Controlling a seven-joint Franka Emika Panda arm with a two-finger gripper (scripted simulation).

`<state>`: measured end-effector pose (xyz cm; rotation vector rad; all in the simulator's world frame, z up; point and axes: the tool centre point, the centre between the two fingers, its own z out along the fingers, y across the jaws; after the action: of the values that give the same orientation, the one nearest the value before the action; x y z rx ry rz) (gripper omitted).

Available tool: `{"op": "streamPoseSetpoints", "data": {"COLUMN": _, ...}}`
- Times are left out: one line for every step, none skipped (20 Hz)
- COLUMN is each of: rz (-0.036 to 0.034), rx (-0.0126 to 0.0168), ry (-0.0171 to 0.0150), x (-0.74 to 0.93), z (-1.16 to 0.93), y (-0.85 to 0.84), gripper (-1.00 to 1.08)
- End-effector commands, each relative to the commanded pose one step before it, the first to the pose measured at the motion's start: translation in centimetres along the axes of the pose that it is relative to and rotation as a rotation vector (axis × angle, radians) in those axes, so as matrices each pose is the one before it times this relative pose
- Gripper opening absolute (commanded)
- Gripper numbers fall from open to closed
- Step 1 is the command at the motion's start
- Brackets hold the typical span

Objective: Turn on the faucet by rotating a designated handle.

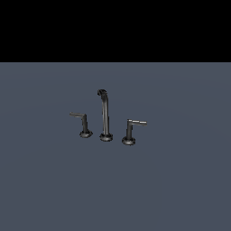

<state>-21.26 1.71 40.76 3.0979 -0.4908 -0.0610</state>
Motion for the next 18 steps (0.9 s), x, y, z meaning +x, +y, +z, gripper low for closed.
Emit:
{"op": "streamPoseSetpoints", "data": {"rz": 0.06712, "rx": 0.00231, "ry": 0.0008, "x": 0.946, "z": 1.407, "y": -0.59, "gripper": -1.0}}
{"op": "streamPoseSetpoints", "data": {"rz": 0.02665, "rx": 0.00082, "ry": 0.00032, "x": 0.384, "z": 0.558, "y": -0.243, "gripper": -1.0}}
{"op": "streamPoseSetpoints", "data": {"rz": 0.02672, "rx": 0.00082, "ry": 0.00032, "x": 0.386, "z": 0.56, "y": -0.244, "gripper": -1.0}}
{"op": "streamPoseSetpoints", "data": {"rz": 0.02678, "rx": 0.00083, "ry": 0.00032, "x": 0.388, "z": 0.561, "y": -0.245, "gripper": -1.0}}
{"op": "streamPoseSetpoints", "data": {"rz": 0.02684, "rx": 0.00083, "ry": 0.00032, "x": 0.389, "z": 0.562, "y": -0.246, "gripper": -1.0}}
{"op": "streamPoseSetpoints", "data": {"rz": 0.02688, "rx": 0.00084, "ry": 0.00032, "x": 0.391, "z": 0.563, "y": -0.247, "gripper": -1.0}}
{"op": "streamPoseSetpoints", "data": {"rz": 0.02692, "rx": 0.00084, "ry": 0.00032, "x": 0.392, "z": 0.564, "y": -0.247, "gripper": -1.0}}
{"op": "streamPoseSetpoints", "data": {"rz": 0.02696, "rx": 0.00084, "ry": 0.00032, "x": 0.394, "z": 0.565, "y": -0.248, "gripper": -1.0}}
{"op": "streamPoseSetpoints", "data": {"rz": 0.02699, "rx": 0.00084, "ry": 0.00032, "x": 0.395, "z": 0.565, "y": -0.248, "gripper": -1.0}}
{"op": "streamPoseSetpoints", "data": {"rz": 0.027, "rx": 0.00085, "ry": 0.00032, "x": 0.396, "z": 0.566, "y": -0.249, "gripper": -1.0}}
{"op": "streamPoseSetpoints", "data": {"rz": 0.027, "rx": 0.00085, "ry": 0.00032, "x": 0.397, "z": 0.566, "y": -0.249, "gripper": -1.0}}
{"op": "streamPoseSetpoints", "data": {"rz": 0.02701, "rx": 0.00085, "ry": 0.00032, "x": 0.398, "z": 0.566, "y": -0.249, "gripper": -1.0}}
{"op": "streamPoseSetpoints", "data": {"rz": 0.027, "rx": 0.00085, "ry": 0.00032, "x": 0.398, "z": 0.566, "y": -0.25, "gripper": -1.0}}
{"op": "streamPoseSetpoints", "data": {"rz": 0.02699, "rx": 0.00084, "ry": 0.00032, "x": 0.399, "z": 0.565, "y": -0.25, "gripper": -1.0}}
{"op": "streamPoseSetpoints", "data": {"rz": 0.02696, "rx": 0.00084, "ry": 0.00033, "x": 0.399, "z": 0.565, "y": -0.25, "gripper": -1.0}}
{"op": "streamPoseSetpoints", "data": {"rz": 0.02693, "rx": 0.00084, "ry": 0.00033, "x": 0.4, "z": 0.564, "y": -0.249, "gripper": -1.0}}
{"op": "streamPoseSetpoints", "data": {"rz": 0.0269, "rx": 0.00083, "ry": 0.00033, "x": 0.4, "z": 0.563, "y": -0.249, "gripper": -1.0}}
{"op": "streamPoseSetpoints", "data": {"rz": 0.02686, "rx": 0.00082, "ry": 0.00034, "x": 0.401, "z": 0.562, "y": -0.249, "gripper": -1.0}}
